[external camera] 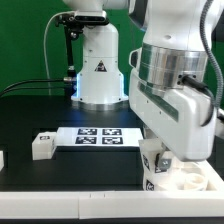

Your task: Assemble stool

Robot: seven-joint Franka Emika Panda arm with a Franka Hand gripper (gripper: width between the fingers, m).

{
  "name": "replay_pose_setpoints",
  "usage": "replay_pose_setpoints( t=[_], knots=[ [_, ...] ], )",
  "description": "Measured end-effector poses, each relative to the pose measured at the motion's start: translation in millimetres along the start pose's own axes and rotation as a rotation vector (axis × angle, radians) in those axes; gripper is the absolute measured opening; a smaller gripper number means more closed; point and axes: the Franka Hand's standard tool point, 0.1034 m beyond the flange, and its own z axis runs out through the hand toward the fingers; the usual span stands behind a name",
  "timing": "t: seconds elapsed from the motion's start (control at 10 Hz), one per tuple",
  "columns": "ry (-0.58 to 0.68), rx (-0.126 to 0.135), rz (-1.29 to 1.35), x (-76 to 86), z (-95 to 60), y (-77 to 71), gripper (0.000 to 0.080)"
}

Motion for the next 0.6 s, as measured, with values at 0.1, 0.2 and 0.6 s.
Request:
replay_pose_setpoints(
  t=[0.1,0.2,0.6],
  knots=[
    [0.006,-0.002,0.033,0.0,0.0,1.3,0.0335],
    [0.012,-0.005,0.078,0.7,0.3,3.4,0.0335],
    [-0.005,0.015,0.007,8.5,-10.1,8.8,0.0627]
  ],
)
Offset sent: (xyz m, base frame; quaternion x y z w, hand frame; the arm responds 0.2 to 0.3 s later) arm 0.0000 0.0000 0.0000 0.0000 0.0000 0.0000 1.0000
